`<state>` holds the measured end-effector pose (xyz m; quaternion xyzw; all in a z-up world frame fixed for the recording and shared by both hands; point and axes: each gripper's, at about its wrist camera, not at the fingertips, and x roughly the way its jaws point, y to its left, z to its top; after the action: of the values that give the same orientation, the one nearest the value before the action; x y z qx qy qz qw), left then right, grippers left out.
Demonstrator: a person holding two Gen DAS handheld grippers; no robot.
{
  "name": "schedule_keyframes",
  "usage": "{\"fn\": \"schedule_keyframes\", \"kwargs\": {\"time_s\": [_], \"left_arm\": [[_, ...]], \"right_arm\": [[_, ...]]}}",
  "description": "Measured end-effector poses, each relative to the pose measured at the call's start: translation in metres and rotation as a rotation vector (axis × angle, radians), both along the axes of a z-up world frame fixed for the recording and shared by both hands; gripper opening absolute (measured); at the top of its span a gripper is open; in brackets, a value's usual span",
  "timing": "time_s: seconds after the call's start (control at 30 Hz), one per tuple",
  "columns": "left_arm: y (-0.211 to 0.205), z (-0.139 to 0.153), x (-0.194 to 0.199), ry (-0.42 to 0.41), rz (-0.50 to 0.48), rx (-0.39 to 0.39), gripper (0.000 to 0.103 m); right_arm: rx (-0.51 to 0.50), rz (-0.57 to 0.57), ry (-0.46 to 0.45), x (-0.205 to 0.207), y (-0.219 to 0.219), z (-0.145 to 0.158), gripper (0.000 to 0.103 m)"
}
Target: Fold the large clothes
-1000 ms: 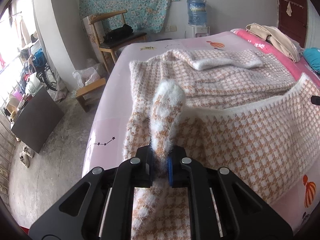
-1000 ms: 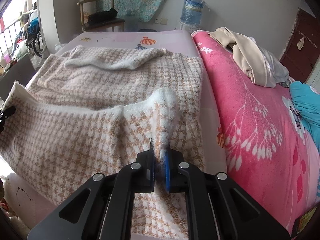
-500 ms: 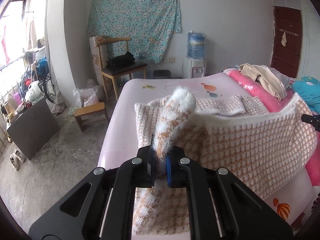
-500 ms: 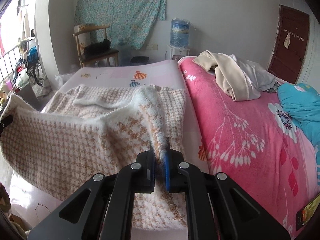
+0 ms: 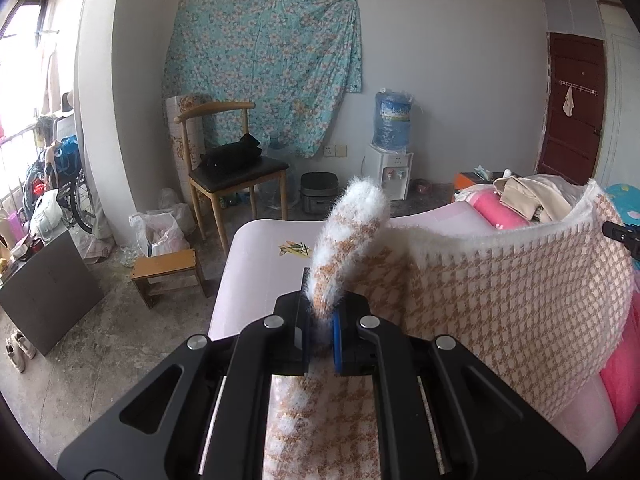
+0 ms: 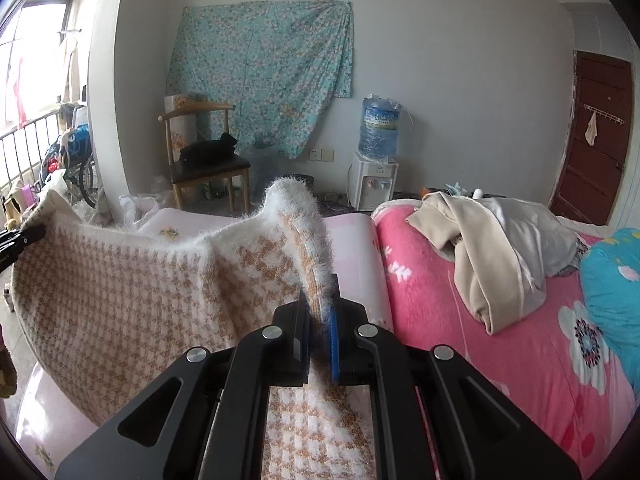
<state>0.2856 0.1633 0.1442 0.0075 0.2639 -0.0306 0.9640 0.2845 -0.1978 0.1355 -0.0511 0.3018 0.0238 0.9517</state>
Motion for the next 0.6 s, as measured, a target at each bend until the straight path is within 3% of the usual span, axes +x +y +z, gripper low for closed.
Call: {"fn": "schedule_keyframes", "kwargs": {"time_s": [0.13,0.23,0.27,0.33,0.37,0.47,0.5,0.6], "left_arm": [[0.002,-0.029,0.08,0.115,-0.013,-0.013,0.007],[0.003,-0.076,0.134,0.279,-0.006,-0.017,0.013],[0.005,-0.093,0.149,0.355,-0.001,-0.021,0.02],[0.011,-0.114,0.163,0.443,0.056,-0.005,0.023],[0.015,-0.113,0.161,0.433,0.058,-0.024,0.023],[0.025,-0.095,0.143,0.34,0.019,-0.12,0.038],[0.024,-0.091,0.142,0.327,-0.011,-0.154,0.039],[0.016,-0.105,0.151,0.399,-0.084,-0.243,0.041]], "right_arm": [[0.036,-0.014,0.11,0.077,-0.009,-0.043,0.007],[0.094,-0.009,0.3,0.128,-0.02,-0.099,0.009],[0.122,-0.009,0.368,0.14,-0.025,-0.117,0.016],[0.16,-0.047,0.454,0.151,-0.038,-0.137,0.02],[0.197,-0.054,0.448,0.149,-0.043,-0.135,0.023],[0.244,-0.037,0.341,0.134,-0.047,-0.112,0.034],[0.256,-0.004,0.33,0.134,-0.041,-0.107,0.035],[0.335,0.093,0.392,0.149,-0.021,-0.117,0.035]]}}
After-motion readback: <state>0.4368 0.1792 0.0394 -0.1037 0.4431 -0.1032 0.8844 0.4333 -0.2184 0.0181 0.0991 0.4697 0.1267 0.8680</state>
